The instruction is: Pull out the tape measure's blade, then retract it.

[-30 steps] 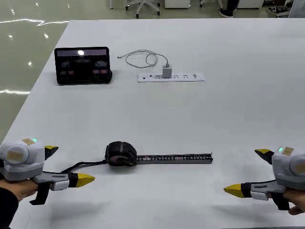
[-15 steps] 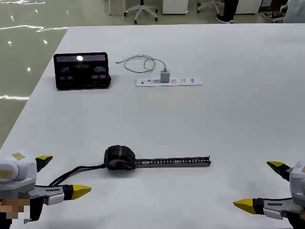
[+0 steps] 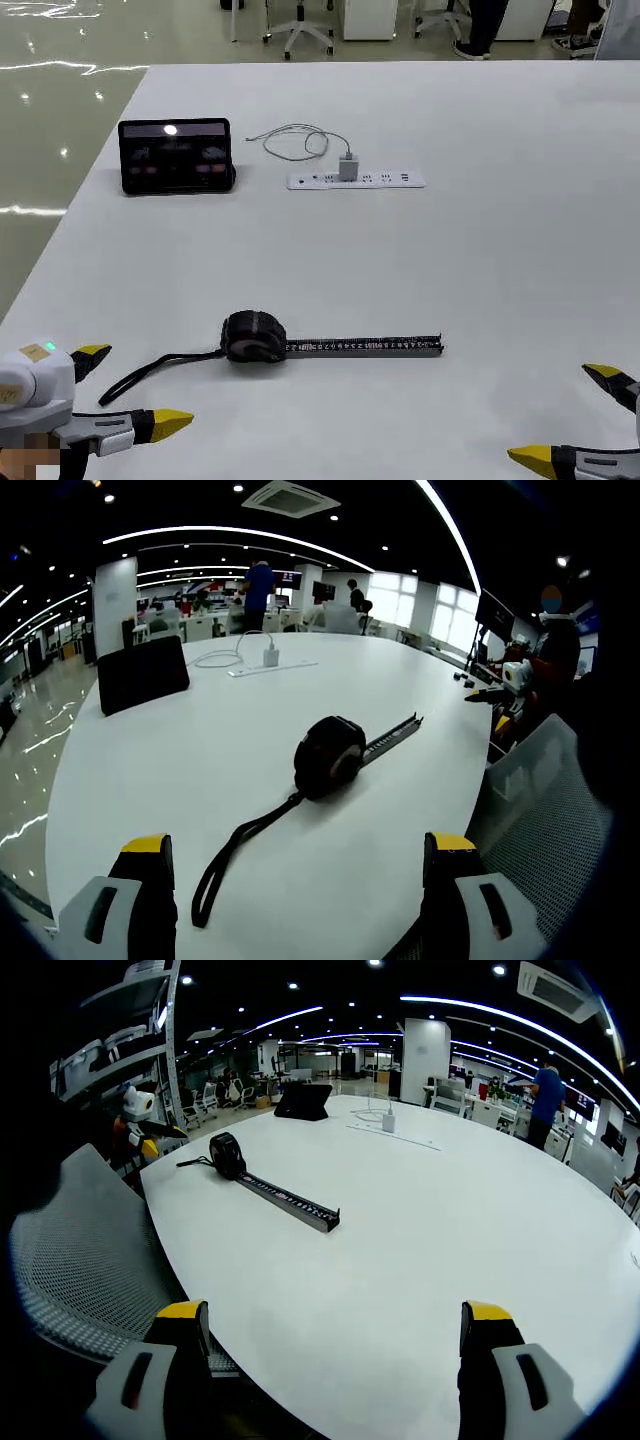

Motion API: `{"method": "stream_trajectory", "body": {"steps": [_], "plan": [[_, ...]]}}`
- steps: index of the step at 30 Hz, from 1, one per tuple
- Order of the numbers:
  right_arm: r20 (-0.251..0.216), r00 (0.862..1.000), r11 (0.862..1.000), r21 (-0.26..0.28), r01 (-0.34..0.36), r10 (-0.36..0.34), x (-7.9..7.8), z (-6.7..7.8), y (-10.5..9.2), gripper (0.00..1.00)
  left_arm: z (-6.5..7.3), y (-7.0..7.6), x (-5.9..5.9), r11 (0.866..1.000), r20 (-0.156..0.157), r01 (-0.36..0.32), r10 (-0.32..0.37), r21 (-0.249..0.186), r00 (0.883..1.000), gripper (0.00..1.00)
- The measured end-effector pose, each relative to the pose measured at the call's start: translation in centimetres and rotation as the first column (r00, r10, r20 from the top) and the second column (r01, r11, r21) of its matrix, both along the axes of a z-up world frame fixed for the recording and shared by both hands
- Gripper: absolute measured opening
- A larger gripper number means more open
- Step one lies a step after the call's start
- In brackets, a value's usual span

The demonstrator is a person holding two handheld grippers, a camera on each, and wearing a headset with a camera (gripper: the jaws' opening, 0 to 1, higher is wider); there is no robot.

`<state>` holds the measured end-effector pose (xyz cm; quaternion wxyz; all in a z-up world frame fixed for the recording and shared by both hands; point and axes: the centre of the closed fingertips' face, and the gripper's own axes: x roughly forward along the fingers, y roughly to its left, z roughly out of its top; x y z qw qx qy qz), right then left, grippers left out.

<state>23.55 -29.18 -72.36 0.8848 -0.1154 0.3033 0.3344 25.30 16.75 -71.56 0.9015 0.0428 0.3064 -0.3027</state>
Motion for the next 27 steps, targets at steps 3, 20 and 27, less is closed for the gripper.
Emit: {"method": "stream_trajectory", "body": {"steps": [3, 20, 27], "plan": [[-0.002, 1.000, 1.000, -0.009, -0.005, 0.005, 0.1, -0.5, -0.2, 1.00, 0.0, -0.2, 0.1, 1.000, -0.001, 0.003, -0.003, 0.001, 1.000, 1.00], [-0.015, 1.000, 0.999, 0.038, 0.006, -0.005, 0.8, 0.5, 0.4, 1.00, 0.2, -1.1, 0.8, 0.998, -0.026, 0.019, -0.017, 0.054, 1.000, 1.00], [-0.021, 1.000, 1.000, -0.004, -0.019, 0.019, 1.4, 0.6, 0.8, 1.00, 1.0, -2.3, 2.3, 0.999, -0.026, -0.014, 0.015, 0.035, 1.000, 1.00]]}}
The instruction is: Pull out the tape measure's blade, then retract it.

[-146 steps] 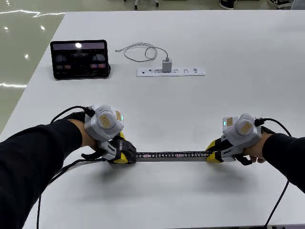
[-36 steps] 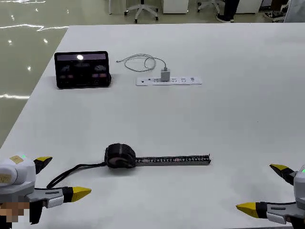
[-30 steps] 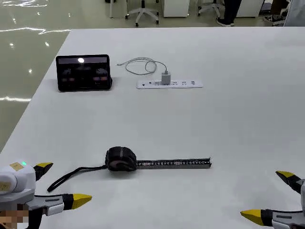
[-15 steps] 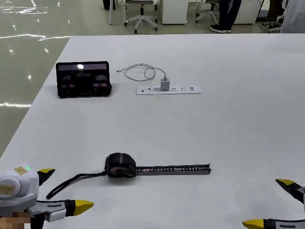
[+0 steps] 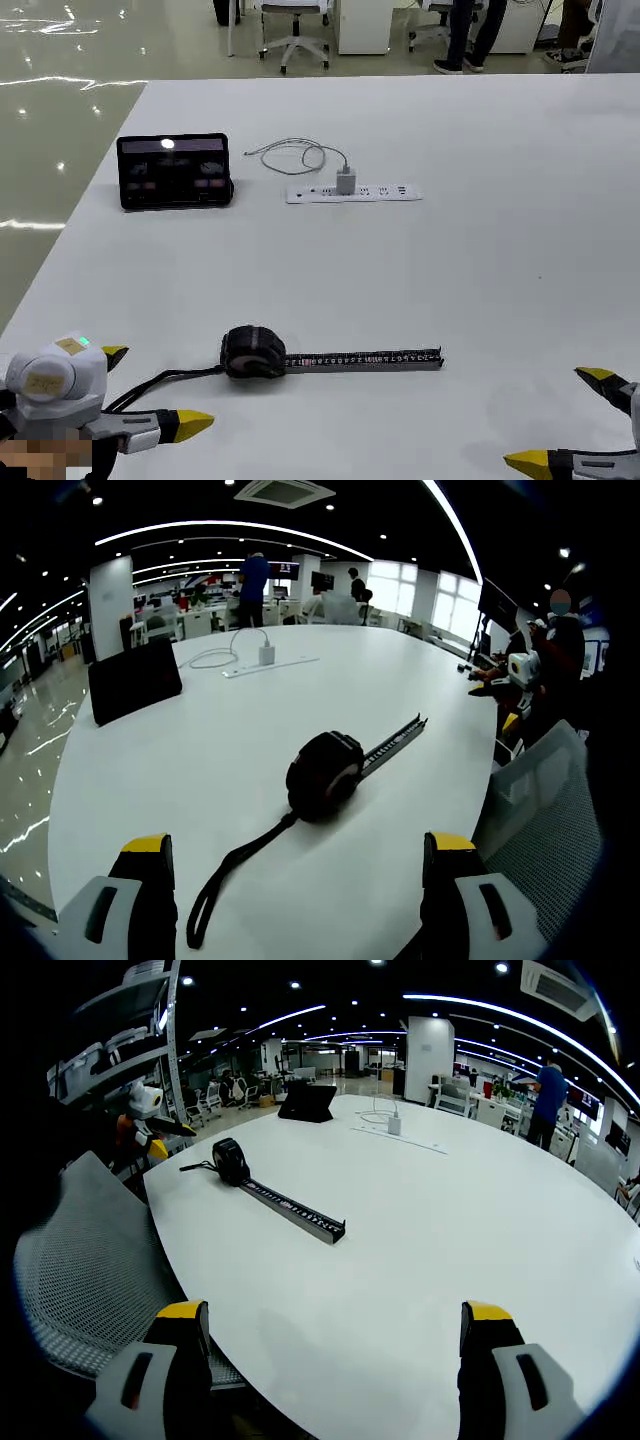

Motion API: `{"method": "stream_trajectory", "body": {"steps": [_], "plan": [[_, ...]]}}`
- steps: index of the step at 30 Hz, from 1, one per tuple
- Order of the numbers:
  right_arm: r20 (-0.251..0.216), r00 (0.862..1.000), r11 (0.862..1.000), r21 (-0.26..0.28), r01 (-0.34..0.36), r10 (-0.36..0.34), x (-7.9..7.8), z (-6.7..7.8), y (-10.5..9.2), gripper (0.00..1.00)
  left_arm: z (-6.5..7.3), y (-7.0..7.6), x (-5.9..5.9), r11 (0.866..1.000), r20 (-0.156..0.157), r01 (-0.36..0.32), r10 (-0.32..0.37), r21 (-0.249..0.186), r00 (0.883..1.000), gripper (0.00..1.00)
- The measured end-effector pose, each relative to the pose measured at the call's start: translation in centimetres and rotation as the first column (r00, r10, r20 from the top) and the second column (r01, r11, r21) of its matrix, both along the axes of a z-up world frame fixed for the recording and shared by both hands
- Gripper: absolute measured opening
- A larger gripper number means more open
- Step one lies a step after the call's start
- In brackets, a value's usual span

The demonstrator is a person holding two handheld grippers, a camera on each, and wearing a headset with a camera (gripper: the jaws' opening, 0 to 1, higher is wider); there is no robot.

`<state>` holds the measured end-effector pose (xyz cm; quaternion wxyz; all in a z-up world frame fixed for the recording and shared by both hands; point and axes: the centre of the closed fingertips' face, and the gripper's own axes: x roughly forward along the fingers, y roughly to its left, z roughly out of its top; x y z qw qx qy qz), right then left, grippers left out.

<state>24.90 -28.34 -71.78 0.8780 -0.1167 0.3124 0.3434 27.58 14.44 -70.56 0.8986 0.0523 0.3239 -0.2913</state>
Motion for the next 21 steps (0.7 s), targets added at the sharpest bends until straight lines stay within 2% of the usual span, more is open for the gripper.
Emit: {"method": "stream_trajectory", "body": {"steps": [1, 2, 7, 10, 12, 14, 16, 18, 19, 21], "plan": [[-0.008, 1.000, 1.000, -0.007, -0.004, 0.004, 0.1, -0.1, 0.0, 1.00, 0.3, -0.3, 0.5, 1.000, 0.004, -0.010, 0.010, -0.013, 1.000, 1.00], [-0.007, 1.000, 1.000, -0.009, -0.008, 0.007, 0.2, -0.1, 0.1, 1.00, 0.4, -0.7, 0.5, 1.000, -0.004, -0.009, 0.009, -0.024, 1.000, 0.99], [-0.009, 0.999, 0.999, -0.030, -0.037, 0.037, 0.8, -0.3, 0.7, 1.00, 0.5, -2.5, 1.7, 1.000, -0.001, -0.022, 0.022, -0.020, 1.000, 0.96], [-0.016, 0.998, 0.998, -0.038, -0.055, 0.054, 1.2, -0.4, 1.1, 1.00, 0.3, -3.3, 2.5, 0.997, -0.012, -0.070, 0.069, -0.032, 0.998, 0.96], [-0.014, 0.998, 0.997, -0.041, -0.060, 0.060, 1.6, -0.3, 1.2, 1.00, 0.1, -3.6, 3.0, 0.994, -0.011, -0.104, 0.103, -0.022, 0.995, 0.99], [-0.010, 0.998, 0.997, -0.035, -0.068, 0.068, 2.0, -0.2, 1.4, 1.00, -0.2, -3.5, 3.5, 0.988, 0.007, -0.156, 0.156, 0.017, 0.988, 1.00], [-0.011, 0.997, 0.996, -0.047, -0.079, 0.079, 2.4, -0.3, 1.5, 1.00, -0.6, -3.9, 3.7, 0.985, 0.017, -0.170, 0.169, 0.019, 0.985, 1.00], [-0.009, 0.996, 0.995, -0.052, -0.087, 0.086, 2.7, -0.3, 1.6, 1.00, -0.7, -3.7, 4.3, 0.977, 0.046, -0.214, 0.213, 0.009, 0.976, 1.00], [-0.009, 0.995, 0.994, -0.053, -0.095, 0.095, 2.9, -0.3, 1.8, 1.00, -1.0, -3.9, 4.3, 0.971, 0.035, -0.240, 0.241, -0.016, 0.970, 1.00], [-0.003, 0.994, 0.993, -0.056, -0.105, 0.105, 3.3, -0.2, 1.9, 1.00, -1.6, -4.0, 4.5, 0.961, 0.039, -0.275, 0.276, -0.026, 0.960, 1.00]]}}
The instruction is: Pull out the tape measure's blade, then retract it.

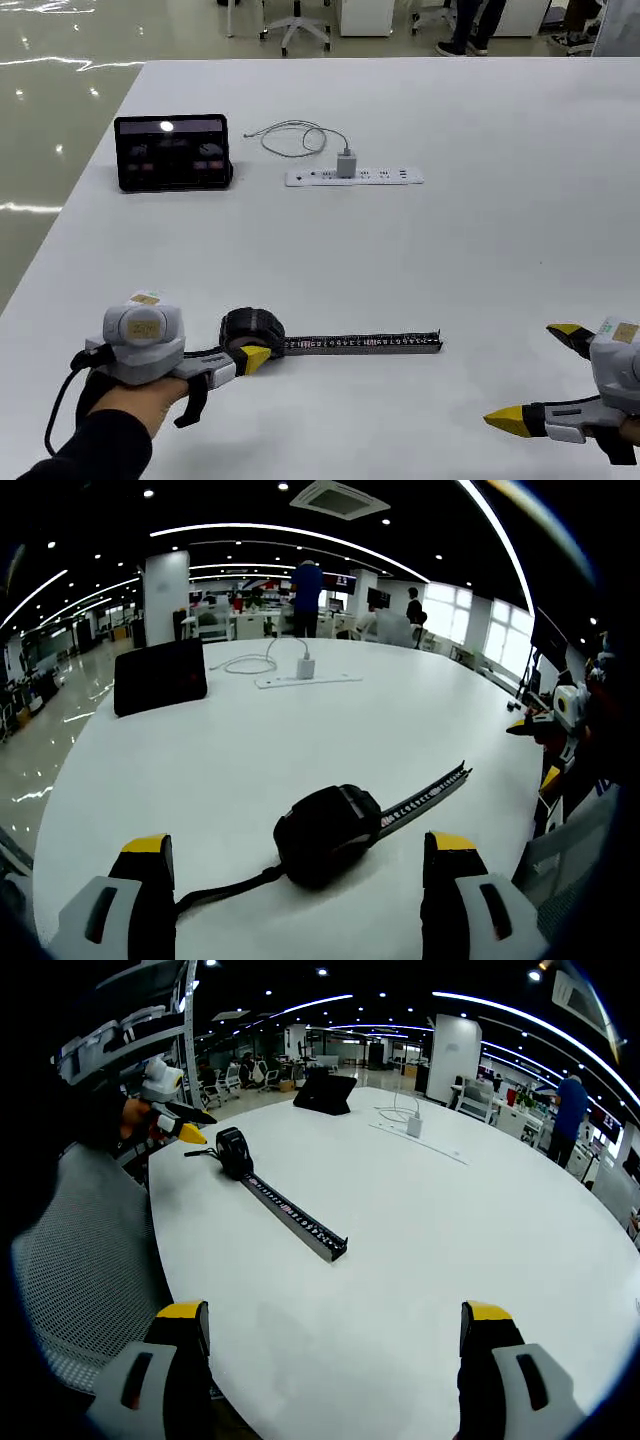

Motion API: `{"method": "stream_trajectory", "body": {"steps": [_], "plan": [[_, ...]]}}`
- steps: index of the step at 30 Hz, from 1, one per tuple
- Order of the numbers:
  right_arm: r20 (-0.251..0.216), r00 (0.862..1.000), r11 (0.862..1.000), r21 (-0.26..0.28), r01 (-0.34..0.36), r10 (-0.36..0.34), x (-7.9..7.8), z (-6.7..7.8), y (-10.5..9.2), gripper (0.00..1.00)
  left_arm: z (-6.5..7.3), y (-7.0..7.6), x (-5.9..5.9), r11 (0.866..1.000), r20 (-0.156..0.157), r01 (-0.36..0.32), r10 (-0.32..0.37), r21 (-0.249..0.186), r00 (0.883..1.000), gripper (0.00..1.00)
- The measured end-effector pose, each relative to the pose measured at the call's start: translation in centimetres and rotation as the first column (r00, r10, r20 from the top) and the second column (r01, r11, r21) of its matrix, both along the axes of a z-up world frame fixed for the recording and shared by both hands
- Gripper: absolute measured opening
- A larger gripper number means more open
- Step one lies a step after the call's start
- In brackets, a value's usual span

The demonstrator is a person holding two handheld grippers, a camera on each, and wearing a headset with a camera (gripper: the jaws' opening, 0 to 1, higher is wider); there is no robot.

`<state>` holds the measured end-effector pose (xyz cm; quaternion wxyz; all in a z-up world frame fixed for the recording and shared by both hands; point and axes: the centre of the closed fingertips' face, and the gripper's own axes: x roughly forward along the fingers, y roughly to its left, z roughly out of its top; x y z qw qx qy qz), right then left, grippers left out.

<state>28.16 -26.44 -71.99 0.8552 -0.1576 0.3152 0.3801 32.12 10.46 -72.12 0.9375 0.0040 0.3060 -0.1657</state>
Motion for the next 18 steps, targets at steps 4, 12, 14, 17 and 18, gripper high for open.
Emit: {"method": "stream_trajectory", "body": {"steps": [4, 12, 14, 17, 18], "plan": [[0.001, 1.000, 1.000, -0.012, -0.014, 0.014, 0.7, -0.3, 0.2, 1.00, -1.0, -0.5, -0.1, 0.999, -0.002, -0.013, 0.013, 0.029, 1.000, 1.00], [-0.016, 0.999, 0.999, -0.021, -0.041, 0.041, 2.1, -0.9, 1.1, 0.99, -1.3, -1.9, 0.2, 0.994, 0.040, -0.102, 0.103, -0.035, 0.994, 1.00], [-0.025, 0.998, 0.998, -0.031, -0.054, 0.054, 2.4, -1.3, 1.3, 1.00, -1.5, -2.6, 0.2, 0.996, 0.057, -0.094, 0.094, -0.009, 0.994, 1.00], [-0.039, 0.995, 0.994, -0.061, -0.094, 0.092, 2.8, -1.9, 1.9, 1.00, -1.8, -3.2, 0.5, 0.994, 0.072, -0.108, 0.108, 0.006, 0.992, 1.00], [-0.042, 0.994, 0.992, -0.070, -0.104, 0.101, 2.9, -2.0, 2.0, 1.00, -1.8, -3.4, 0.5, 0.994, 0.074, -0.110, 0.109, 0.004, 0.991, 1.00]]}}
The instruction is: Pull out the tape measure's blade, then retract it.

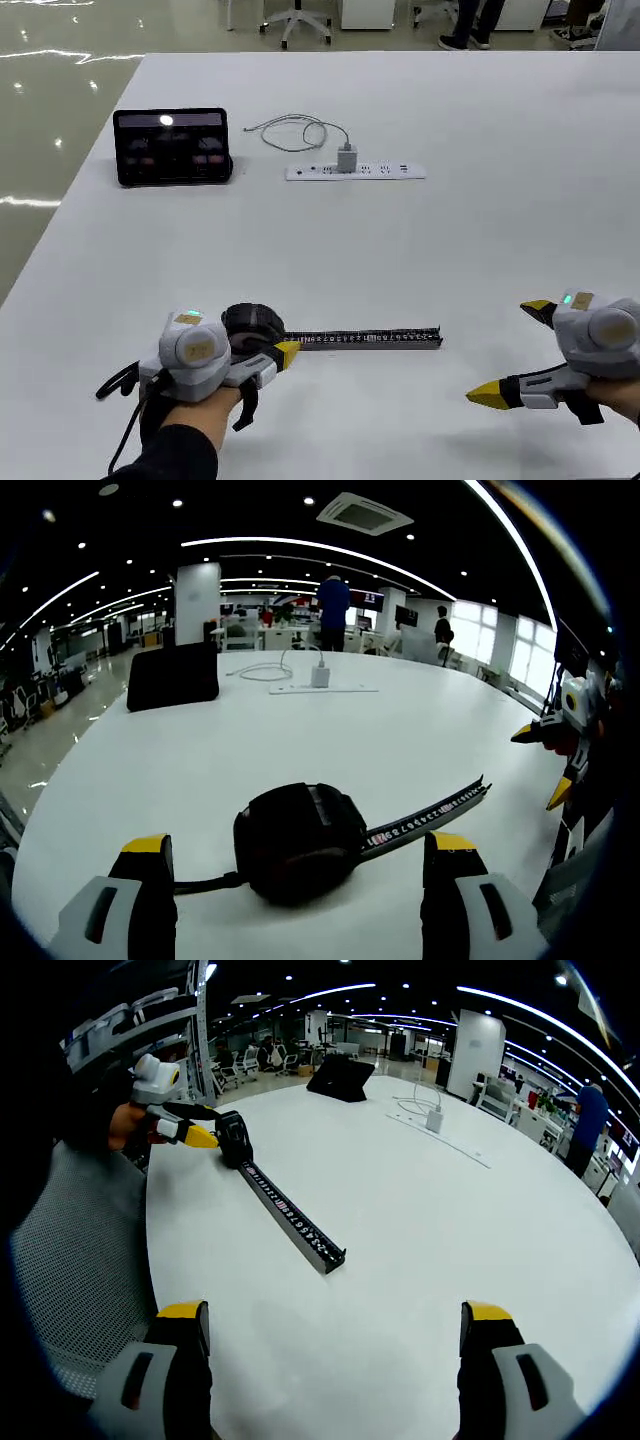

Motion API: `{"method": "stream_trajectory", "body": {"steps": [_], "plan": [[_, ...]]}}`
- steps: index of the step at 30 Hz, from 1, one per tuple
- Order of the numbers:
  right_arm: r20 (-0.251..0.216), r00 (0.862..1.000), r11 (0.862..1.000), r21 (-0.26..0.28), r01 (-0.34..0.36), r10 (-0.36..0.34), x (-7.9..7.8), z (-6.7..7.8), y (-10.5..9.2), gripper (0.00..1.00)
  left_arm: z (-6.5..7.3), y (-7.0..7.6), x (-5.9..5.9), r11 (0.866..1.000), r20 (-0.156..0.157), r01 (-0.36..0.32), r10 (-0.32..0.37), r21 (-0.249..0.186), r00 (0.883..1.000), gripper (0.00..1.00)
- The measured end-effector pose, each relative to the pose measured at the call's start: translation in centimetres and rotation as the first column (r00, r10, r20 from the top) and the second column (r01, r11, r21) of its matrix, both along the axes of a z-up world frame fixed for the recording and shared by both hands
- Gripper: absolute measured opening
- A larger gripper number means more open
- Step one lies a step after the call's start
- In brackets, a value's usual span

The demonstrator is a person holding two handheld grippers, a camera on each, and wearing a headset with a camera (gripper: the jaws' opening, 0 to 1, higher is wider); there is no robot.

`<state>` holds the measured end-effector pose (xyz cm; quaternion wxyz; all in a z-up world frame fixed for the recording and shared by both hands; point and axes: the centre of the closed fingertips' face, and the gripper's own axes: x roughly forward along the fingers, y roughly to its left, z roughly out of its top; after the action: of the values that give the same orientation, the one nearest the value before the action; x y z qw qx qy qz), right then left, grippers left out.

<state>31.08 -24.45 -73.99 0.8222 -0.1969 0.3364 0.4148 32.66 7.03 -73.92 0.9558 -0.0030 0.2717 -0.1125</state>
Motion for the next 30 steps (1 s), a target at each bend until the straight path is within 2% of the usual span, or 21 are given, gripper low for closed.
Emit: {"method": "stream_trajectory", "body": {"steps": [2, 6, 11, 14, 16, 18, 19, 22, 24, 26, 28, 29, 30], "plan": [[-0.005, 1.000, 1.000, -0.004, -0.014, 0.014, 0.4, -0.1, 0.5, 1.00, -0.3, -0.5, 0.2, 1.000, 0.002, 0.004, -0.004, -0.018, 1.000, 1.00], [-0.008, 0.999, 0.999, -0.012, -0.038, 0.038, 1.4, -0.4, 1.0, 1.00, -0.5, -0.3, 0.4, 0.999, -0.007, -0.017, 0.017, -0.032, 1.000, 1.00], [-0.010, 0.996, 0.996, -0.038, -0.084, 0.083, 2.2, -0.5, 1.9, 1.00, -0.7, -0.2, 0.2, 1.000, -0.005, -0.015, 0.015, -0.020, 1.000, 1.00], [-0.013, 0.989, 0.985, -0.085, -0.150, 0.149, 2.5, -1.3, 2.3, 0.98, -1.0, 0.1, 0.4, 1.000, 0.005, -0.027, 0.027, -0.008, 1.000, 1.00], [-0.014, 0.972, 0.964, -0.131, -0.233, 0.233, 2.1, -1.6, 2.9, 0.93, -1.0, 0.2, 0.5, 0.999, 0.015, -0.038, 0.038, -0.007, 0.999, 1.00], [-0.052, 0.959, 0.948, -0.146, -0.285, 0.280, 1.7, -2.1, 3.6, 0.92, -1.4, 0.0, 0.4, 1.000, 0.015, -0.013, 0.013, 0.015, 1.000, 1.00], [-0.090, 0.947, 0.934, -0.162, -0.318, 0.307, 1.4, -2.7, 3.7, 0.93, -1.7, 0.1, 0.4, 1.000, 0.014, -0.006, 0.006, 0.030, 1.000, 1.00], [-0.137, 0.919, 0.903, -0.180, -0.390, 0.370, 1.2, -3.3, 4.3, 0.90, -2.4, 0.2, 0.3, 1.000, -0.009, -0.008, 0.008, 0.001, 1.000, 1.00], [-0.152, 0.904, 0.883, -0.204, -0.423, 0.399, 1.3, -3.7, 4.4, 0.87, -2.7, 0.5, 0.2, 0.999, -0.017, 0.006, -0.006, 0.039, 1.000, 1.00], [-0.169, 0.900, 0.878, -0.208, -0.432, 0.403, 1.6, -4.1, 4.8, 0.86, -2.4, 0.4, 0.2, 1.000, -0.006, 0.009, -0.009, 0.024, 1.000, 1.00], [-0.184, 0.887, 0.861, -0.222, -0.458, 0.424, 1.8, -4.4, 4.8, 0.81, -1.9, 0.3, 0.3, 1.000, 0.013, 0.005, -0.005, 0.010, 1.000, 1.00], [-0.187, 0.885, 0.858, -0.224, -0.462, 0.427, 2.1, -4.6, 4.9, 0.79, -1.7, 0.3, 0.4, 1.000, 0.026, -0.004, 0.004, 0.002, 1.000, 1.00], [-0.194, 0.883, 0.857, -0.224, -0.464, 0.427, 2.4, -4.7, 5.1, 0.78, -1.7, 0.3, 0.4, 1.000, 0.023, -0.005, 0.005, -0.002, 1.000, 1.00]]}}
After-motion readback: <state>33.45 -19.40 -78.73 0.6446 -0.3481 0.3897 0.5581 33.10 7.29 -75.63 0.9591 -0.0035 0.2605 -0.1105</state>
